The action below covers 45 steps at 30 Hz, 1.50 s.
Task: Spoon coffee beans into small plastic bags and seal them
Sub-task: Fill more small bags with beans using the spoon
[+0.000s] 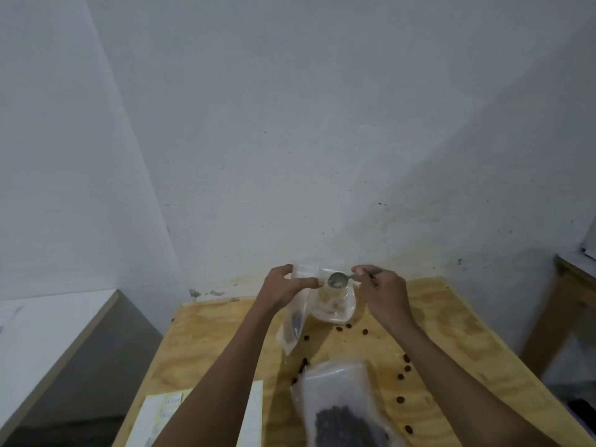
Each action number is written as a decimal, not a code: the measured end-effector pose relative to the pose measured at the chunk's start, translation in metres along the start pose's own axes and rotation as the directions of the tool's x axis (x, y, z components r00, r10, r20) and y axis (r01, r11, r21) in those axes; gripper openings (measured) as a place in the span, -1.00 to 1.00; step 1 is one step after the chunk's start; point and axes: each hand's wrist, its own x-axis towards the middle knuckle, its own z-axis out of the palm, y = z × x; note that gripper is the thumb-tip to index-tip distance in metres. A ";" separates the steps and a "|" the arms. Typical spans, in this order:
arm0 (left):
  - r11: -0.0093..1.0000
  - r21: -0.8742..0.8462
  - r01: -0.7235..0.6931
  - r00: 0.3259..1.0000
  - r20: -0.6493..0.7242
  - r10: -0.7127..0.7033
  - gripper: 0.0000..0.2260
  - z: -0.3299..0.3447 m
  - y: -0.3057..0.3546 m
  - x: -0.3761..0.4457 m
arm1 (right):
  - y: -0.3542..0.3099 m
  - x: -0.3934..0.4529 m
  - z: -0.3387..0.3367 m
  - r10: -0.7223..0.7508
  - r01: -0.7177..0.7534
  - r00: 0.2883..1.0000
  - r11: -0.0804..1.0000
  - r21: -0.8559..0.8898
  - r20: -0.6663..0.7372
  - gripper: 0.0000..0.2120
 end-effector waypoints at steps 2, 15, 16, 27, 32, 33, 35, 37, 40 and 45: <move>1.000 0.031 0.004 0.998 0.070 -0.006 -0.61 0.005 0.007 0.006 | 0.009 -0.001 0.004 -0.019 0.024 0.998 0.997 -0.072 0.067 -0.81; 0.996 0.000 0.091 0.988 0.123 -0.091 -0.65 0.022 0.025 0.028 | 0.051 -0.007 -0.016 0.220 -0.225 0.974 0.969 0.099 0.055 -0.84; 0.997 -0.015 0.082 0.989 0.129 -0.079 -0.59 0.022 0.029 0.030 | 0.050 -0.006 -0.016 0.277 -0.286 0.958 0.946 0.150 0.079 -0.83; 0.996 0.093 0.011 0.982 0.185 -0.028 -0.55 0.045 0.049 0.037 | 0.041 -0.011 -0.010 0.516 -0.577 0.816 0.729 0.367 0.260 -0.79; 0.997 0.070 0.029 0.984 0.171 -0.041 -0.57 0.037 0.051 0.038 | 0.044 -0.014 -0.010 0.594 -0.638 0.765 0.643 0.423 0.250 -0.80; 0.996 0.081 0.027 0.983 0.177 -0.041 -0.59 0.034 0.048 0.037 | 0.045 -0.015 -0.010 0.611 -0.650 0.752 0.623 0.435 0.248 -0.81; 0.995 0.098 0.008 0.982 0.187 -0.027 -0.59 0.028 0.043 0.034 | 0.043 -0.016 -0.011 0.630 -0.656 0.738 0.586 0.475 0.241 -0.83; 0.992 0.129 -0.018 0.980 0.199 -0.008 -0.61 0.023 0.036 0.030 | 0.040 -0.018 -0.012 0.640 -0.645 0.735 0.555 0.525 0.227 -0.85; 0.985 0.170 -0.021 0.971 0.239 -0.020 -0.68 0.016 0.027 0.022 | 0.035 -0.020 -0.012 0.654 -0.618 0.732 0.523 0.587 0.188 -0.87; 0.977 0.206 -0.058 0.970 0.244 0.006 -0.76 0.008 0.009 0.011 | 0.029 -0.021 -0.012 0.637 -0.584 0.756 0.548 0.599 0.154 -0.87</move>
